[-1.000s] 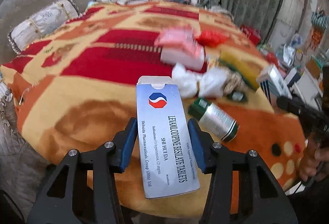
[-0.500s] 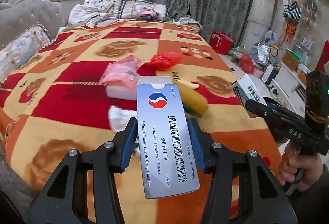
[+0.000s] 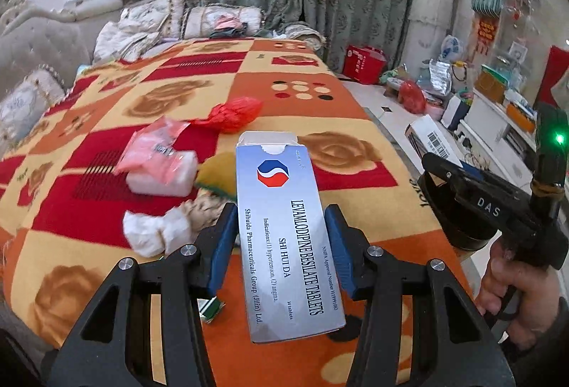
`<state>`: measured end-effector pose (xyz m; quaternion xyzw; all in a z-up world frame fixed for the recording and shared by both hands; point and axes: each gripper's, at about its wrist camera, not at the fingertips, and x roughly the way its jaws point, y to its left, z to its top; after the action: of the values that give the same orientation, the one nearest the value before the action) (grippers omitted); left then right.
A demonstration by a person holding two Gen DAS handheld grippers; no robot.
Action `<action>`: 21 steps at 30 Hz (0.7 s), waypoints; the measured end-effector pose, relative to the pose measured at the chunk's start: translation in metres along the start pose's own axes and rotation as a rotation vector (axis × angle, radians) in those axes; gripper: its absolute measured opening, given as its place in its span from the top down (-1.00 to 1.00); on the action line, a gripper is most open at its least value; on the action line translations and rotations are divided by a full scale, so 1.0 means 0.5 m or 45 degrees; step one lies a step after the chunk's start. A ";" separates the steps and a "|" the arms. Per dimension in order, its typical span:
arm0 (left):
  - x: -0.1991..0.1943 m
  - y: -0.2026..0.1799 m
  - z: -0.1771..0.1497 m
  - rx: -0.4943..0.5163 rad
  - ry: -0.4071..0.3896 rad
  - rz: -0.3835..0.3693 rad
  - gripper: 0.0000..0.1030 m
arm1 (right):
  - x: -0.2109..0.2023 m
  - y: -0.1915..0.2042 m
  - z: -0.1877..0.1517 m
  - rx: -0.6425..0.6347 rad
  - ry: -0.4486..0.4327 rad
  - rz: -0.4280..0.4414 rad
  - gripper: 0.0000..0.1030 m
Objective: Collect trash
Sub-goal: 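Carry both boxes to the black bin and open both tools to drop them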
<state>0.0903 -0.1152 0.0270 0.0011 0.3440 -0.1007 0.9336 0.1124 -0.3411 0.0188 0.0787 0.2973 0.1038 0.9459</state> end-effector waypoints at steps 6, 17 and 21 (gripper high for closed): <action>0.012 -0.040 0.007 0.057 0.007 -0.024 0.06 | -0.023 -0.086 0.011 0.128 -0.033 -0.121 0.18; 0.027 -0.070 0.000 0.107 0.036 -0.036 0.06 | -0.050 -0.155 0.010 0.242 -0.055 -0.272 0.18; 0.032 -0.079 0.001 0.119 0.040 -0.037 0.06 | -0.045 -0.164 0.008 0.258 -0.042 -0.299 0.18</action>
<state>0.0951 -0.1571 0.0198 0.0413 0.3533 -0.1302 0.9255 0.1089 -0.4260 0.0171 0.1402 0.2976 -0.0393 0.9435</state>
